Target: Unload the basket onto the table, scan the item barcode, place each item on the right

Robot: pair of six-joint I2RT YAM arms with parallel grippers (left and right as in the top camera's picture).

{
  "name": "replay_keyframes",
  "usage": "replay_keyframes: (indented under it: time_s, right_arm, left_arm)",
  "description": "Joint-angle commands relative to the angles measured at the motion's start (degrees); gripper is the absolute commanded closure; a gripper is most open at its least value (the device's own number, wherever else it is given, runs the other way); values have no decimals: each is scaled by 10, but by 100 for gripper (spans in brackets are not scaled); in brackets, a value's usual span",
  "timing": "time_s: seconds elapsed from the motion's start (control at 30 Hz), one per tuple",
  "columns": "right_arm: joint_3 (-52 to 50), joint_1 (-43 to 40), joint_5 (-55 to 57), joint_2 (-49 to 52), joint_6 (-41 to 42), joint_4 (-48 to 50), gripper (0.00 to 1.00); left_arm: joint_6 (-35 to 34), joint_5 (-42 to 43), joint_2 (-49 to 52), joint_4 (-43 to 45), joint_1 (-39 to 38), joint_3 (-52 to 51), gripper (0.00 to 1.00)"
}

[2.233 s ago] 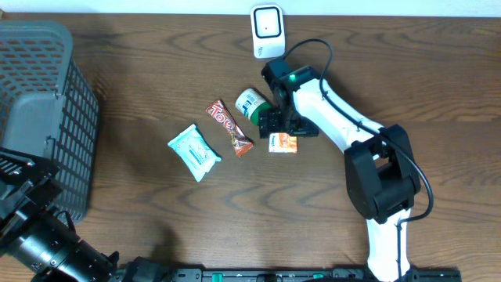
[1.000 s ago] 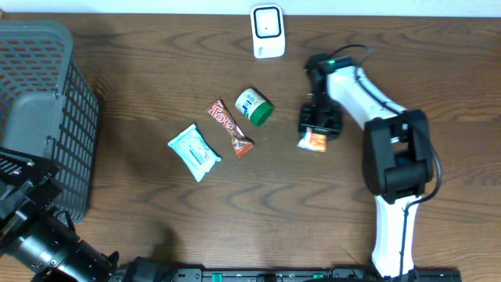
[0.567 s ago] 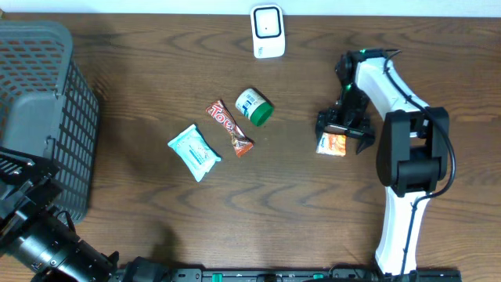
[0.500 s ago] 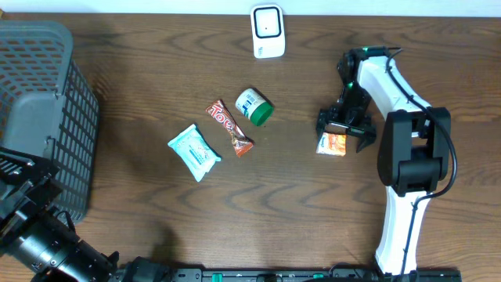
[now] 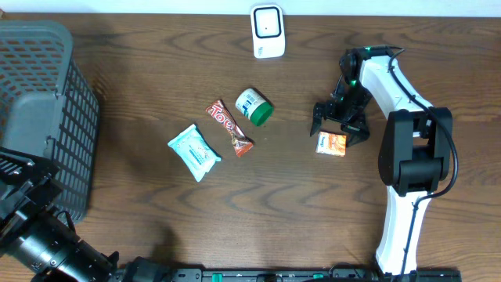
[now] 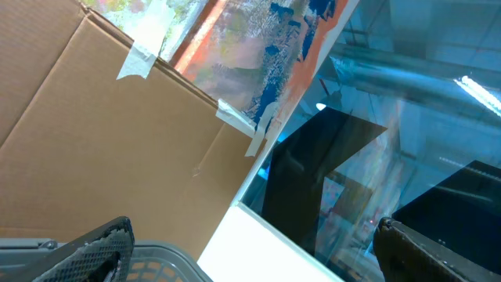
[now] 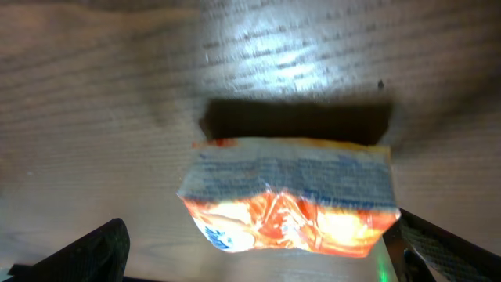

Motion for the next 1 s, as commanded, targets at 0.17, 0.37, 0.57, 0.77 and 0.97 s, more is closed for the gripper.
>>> replay_keyframes:
  time_s: [0.17,0.37,0.57,0.77,0.97]
  right_arm:
    - [9,0,27,37,-12,8,1]
    - [9,0,30,92,-34,8,1]
    - [9,1,87,118,-45,21,9]
    - [10,1,103,118,-47,57,21]
    - [10,3,103,118,-62,95,36]
  left_arm:
    - [7,-1,-6,2,3,4,2]
    - [7,-2,-6,2,3,4,2]
    - [7,-1,-6,2,3,4,2]
    - [7,-2,-6,2,3,4,2]
    - [7,-2,-6,2,3,4,2]
